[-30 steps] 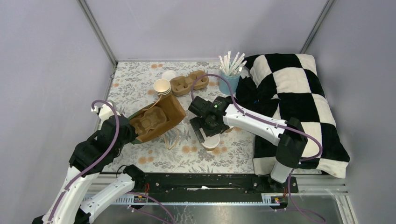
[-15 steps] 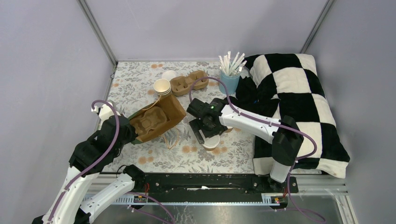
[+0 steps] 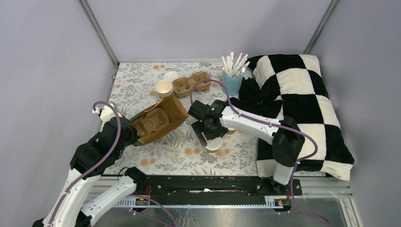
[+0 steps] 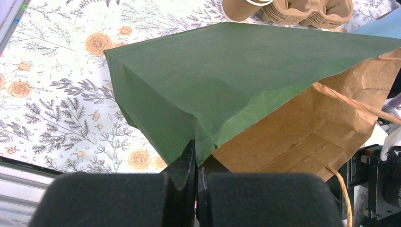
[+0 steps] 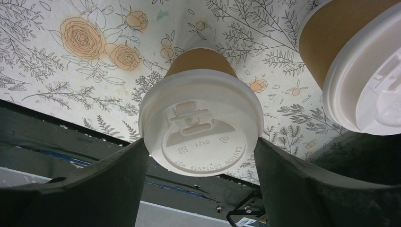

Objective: Pack the takeout coffee

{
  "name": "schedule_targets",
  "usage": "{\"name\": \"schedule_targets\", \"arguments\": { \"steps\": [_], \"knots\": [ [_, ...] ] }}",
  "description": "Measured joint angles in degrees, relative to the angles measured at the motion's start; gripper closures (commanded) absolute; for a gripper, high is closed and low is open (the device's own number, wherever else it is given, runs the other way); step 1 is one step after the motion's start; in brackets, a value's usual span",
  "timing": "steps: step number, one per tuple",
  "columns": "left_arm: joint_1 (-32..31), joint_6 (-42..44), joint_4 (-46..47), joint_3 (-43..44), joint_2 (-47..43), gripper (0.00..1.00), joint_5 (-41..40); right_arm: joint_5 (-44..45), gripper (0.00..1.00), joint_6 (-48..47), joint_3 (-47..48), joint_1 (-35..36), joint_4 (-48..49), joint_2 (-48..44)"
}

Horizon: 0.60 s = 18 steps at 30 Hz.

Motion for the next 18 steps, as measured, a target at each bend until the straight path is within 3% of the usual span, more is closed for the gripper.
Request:
{"name": "schedule_targets", "arguments": {
  "steps": [2,12,18],
  "knots": [
    [0.00,0.00,0.02,0.00,0.00,1.00,0.00,0.02,0.26,-0.17,0.00,-0.02,-0.02,-0.02],
    [0.00,4.72,6.47,-4.90,-3.85,1.00,6.56,1.11,0.40,-3.30,-2.75,-0.04,0.50,-3.32],
    [0.00,11.06,11.78,-6.73,-8.04,1.00,17.09,0.37,0.41,-13.75,-6.36,-0.04,1.70,-15.54]
  ]
}}
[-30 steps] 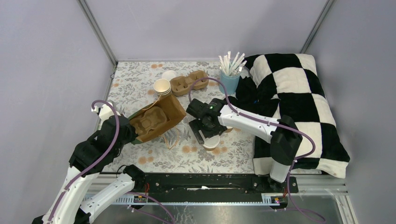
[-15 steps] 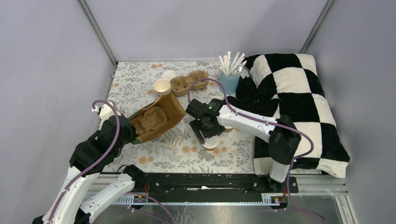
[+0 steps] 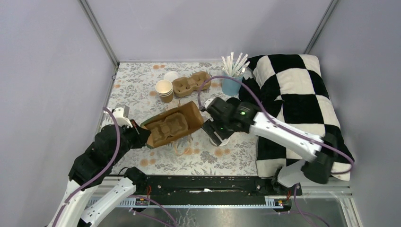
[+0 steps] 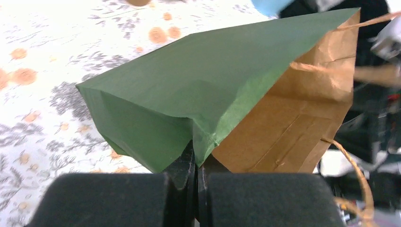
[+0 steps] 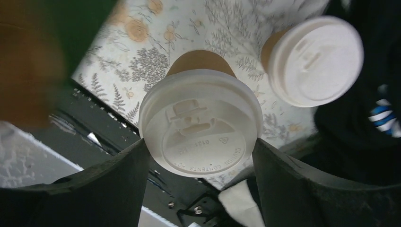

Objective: Pack the takeout coffee

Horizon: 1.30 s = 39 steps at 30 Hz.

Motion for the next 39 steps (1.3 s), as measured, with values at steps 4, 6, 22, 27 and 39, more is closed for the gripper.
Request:
{"name": "schedule_targets", "arguments": {
  "steps": [4,6,22,27,39],
  "knots": [
    [0.00,6.01,2.78,-0.04,0.22,1.00,7.78,-0.44,0.42,-8.83,0.24,0.02,0.13,-11.08],
    [0.00,8.76,4.09,-0.13,1.31,1.00,10.78,0.00,0.40,-13.05,1.05,0.00,-0.07,-15.26],
    [0.00,15.54,14.86,-4.22,9.11,1.00,16.28,-13.70,0.54,-47.78,13.33,0.02,-3.19,-27.89],
    [0.00,15.54,15.80,-4.24,8.37,1.00,15.21,-20.90,0.56,-47.45,20.52,3.63,-3.34,-25.68],
    [0.00,14.01,15.65,-4.55,9.90,1.00,14.80,-19.06,0.59,-43.47,24.28,20.35,-6.23,-14.73]
  ]
}}
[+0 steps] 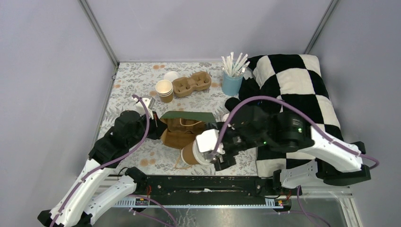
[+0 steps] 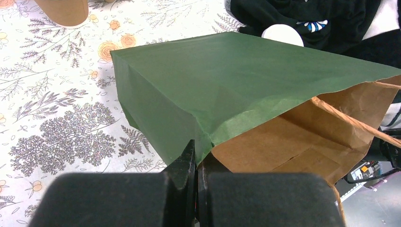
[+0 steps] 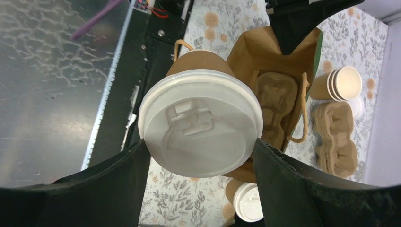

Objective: Pack the takeout coffee

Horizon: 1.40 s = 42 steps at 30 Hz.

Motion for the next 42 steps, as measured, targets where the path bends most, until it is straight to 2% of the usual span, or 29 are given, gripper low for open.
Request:
{"name": "schedule_targets", "arguments": {
  "steps": [4,11,17,23,29,34,42],
  "knots": [
    [0.00,-0.39,-0.39,0.00,0.11,1.00,-0.02,9.14,0.60,-0.61,-0.48,3.26,0.72,2.69],
    [0.00,-1.03,-0.98,0.00,0.13,1.00,-0.42,26.05,0.65,-5.92,-2.08,4.28,3.02,8.70],
    [0.00,-1.75,-0.72,-0.20,-1.20,1.00,-2.19,34.97,0.62,-10.49,-6.01,5.25,5.62,11.74],
    [0.00,-1.92,0.00,-0.87,-3.28,1.00,-2.71,39.08,0.63,-12.07,-8.92,5.29,9.84,13.44],
    [0.00,-1.99,2.19,-3.58,-4.66,1.00,-2.64,37.70,0.62,-10.49,-12.79,5.31,13.49,13.86],
    [0.00,-2.54,3.39,-4.90,-4.76,1.00,-1.86,37.57,0.63,-9.64,-20.37,5.33,16.63,10.51],
    [0.00,-2.78,3.85,-5.07,-4.00,1.00,-0.02,38.49,0.62,-8.76,-26.93,5.33,20.22,4.44]
  ]
}}
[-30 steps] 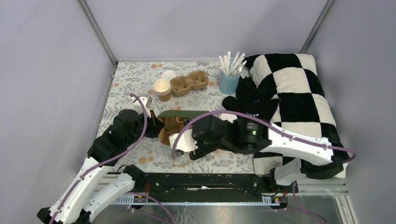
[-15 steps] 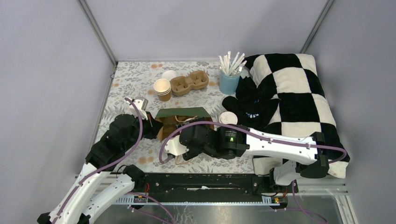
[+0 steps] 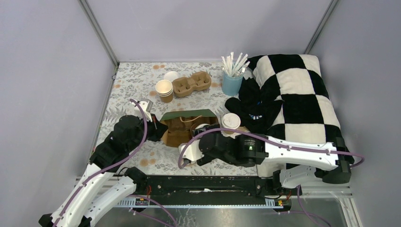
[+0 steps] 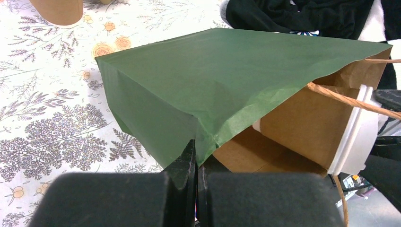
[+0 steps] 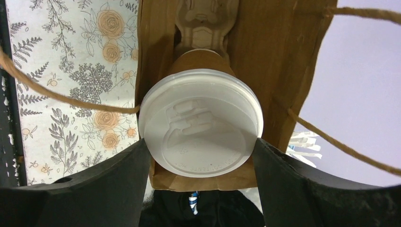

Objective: Pack the takeout coffee

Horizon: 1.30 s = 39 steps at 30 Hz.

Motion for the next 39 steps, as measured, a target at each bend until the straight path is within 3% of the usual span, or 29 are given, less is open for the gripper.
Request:
{"name": "schedule_targets", "arguments": {
  "steps": [4,12,22,31,39],
  "knots": [
    [0.00,0.00,0.00,0.00,-0.09,1.00,0.70,-0.48,0.63,-2.16,-2.12,-0.55,1.44,-2.36],
    [0.00,-0.46,3.39,-3.82,-2.32,1.00,2.97,-5.84,0.66,-6.32,1.73,-6.36,2.89,7.21],
    [0.00,3.32,8.04,-8.66,-4.61,1.00,3.65,-9.55,0.66,-8.85,3.08,-8.85,2.43,12.41],
    [0.00,7.04,9.22,-10.19,-8.09,1.00,3.89,-6.08,0.67,-10.34,3.82,-10.27,4.35,16.04],
    [0.00,8.70,9.49,-10.40,-8.15,1.00,4.35,-7.06,0.67,-11.91,3.89,-15.80,4.44,17.70]
  ]
}}
